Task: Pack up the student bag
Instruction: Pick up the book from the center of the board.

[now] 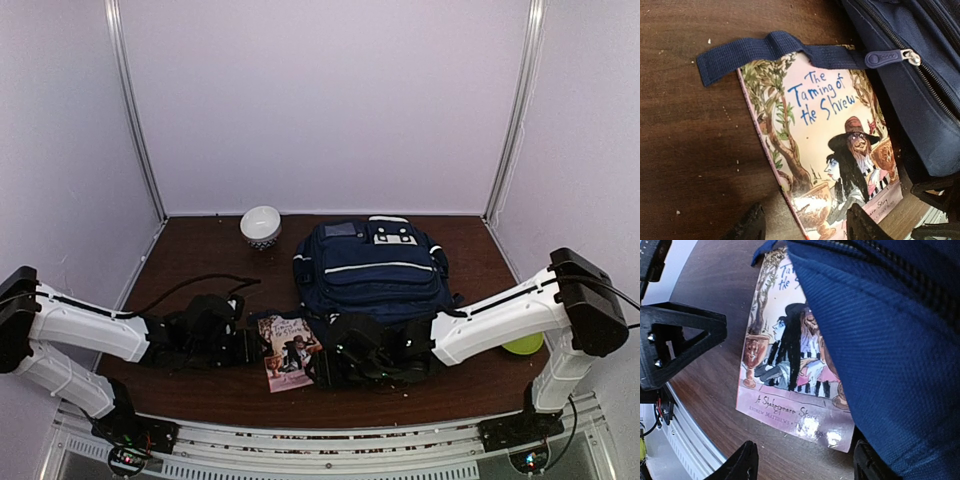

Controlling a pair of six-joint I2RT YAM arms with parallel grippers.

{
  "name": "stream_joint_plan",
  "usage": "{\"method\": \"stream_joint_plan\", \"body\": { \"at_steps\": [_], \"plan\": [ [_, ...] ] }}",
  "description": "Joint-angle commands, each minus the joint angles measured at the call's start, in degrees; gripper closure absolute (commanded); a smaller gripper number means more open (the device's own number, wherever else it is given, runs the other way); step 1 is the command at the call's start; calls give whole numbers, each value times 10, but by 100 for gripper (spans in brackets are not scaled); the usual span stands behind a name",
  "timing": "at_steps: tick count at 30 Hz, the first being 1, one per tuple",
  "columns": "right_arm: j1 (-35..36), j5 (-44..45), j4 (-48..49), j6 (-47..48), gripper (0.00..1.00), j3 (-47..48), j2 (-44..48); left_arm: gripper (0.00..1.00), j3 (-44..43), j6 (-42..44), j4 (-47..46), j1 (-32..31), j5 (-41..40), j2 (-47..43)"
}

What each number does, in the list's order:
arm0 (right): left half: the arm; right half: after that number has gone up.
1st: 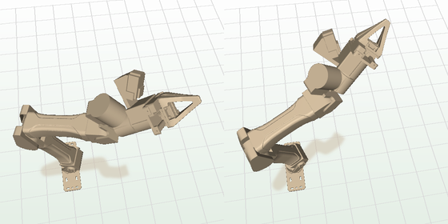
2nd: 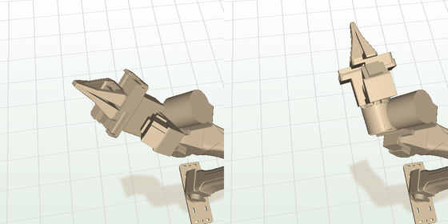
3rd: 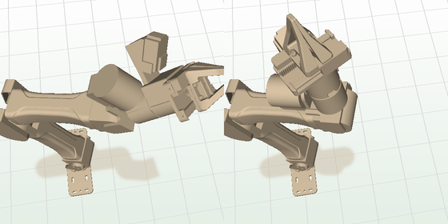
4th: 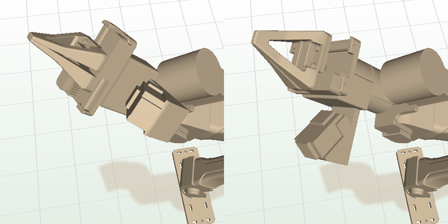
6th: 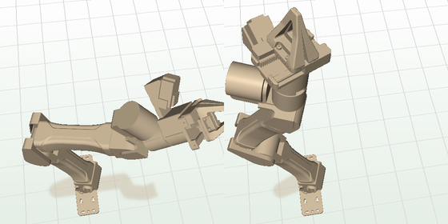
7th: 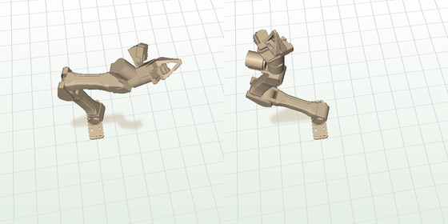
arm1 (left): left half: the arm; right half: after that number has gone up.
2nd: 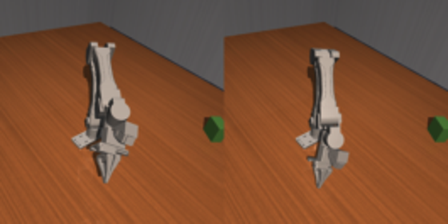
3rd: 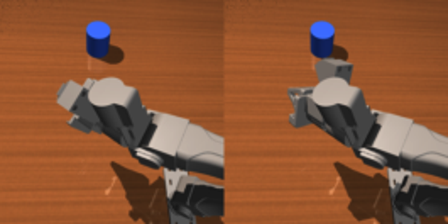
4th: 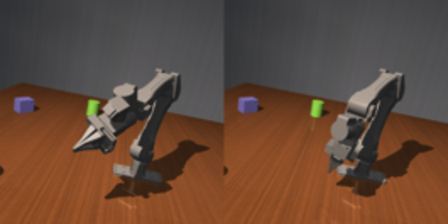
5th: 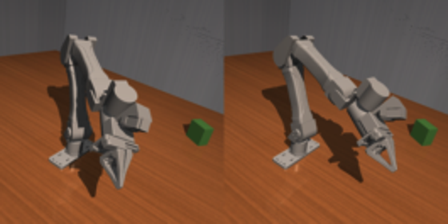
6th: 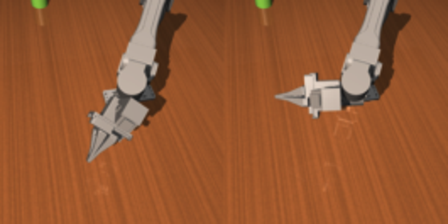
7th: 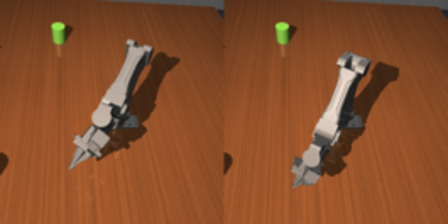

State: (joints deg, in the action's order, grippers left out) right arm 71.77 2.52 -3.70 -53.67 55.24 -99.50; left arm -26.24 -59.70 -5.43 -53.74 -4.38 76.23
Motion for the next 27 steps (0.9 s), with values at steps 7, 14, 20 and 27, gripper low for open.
{"method": "stream_joint_plan", "body": {
  "at_steps": [7,14,20,27],
  "plan": [
    [-31,34,-24,-12,33,9,-57,44,-10,-3,-45,1,13,47],
    [-44,16,-6,-19,34,15,-88,49,0,-22,-78,1,32,69],
    [-44,-19,4,-18,44,41,-113,59,4,-22,-89,1,42,82],
    [-39,-30,-2,-19,63,47,-129,83,16,-28,-121,1,55,100]
  ]
}}
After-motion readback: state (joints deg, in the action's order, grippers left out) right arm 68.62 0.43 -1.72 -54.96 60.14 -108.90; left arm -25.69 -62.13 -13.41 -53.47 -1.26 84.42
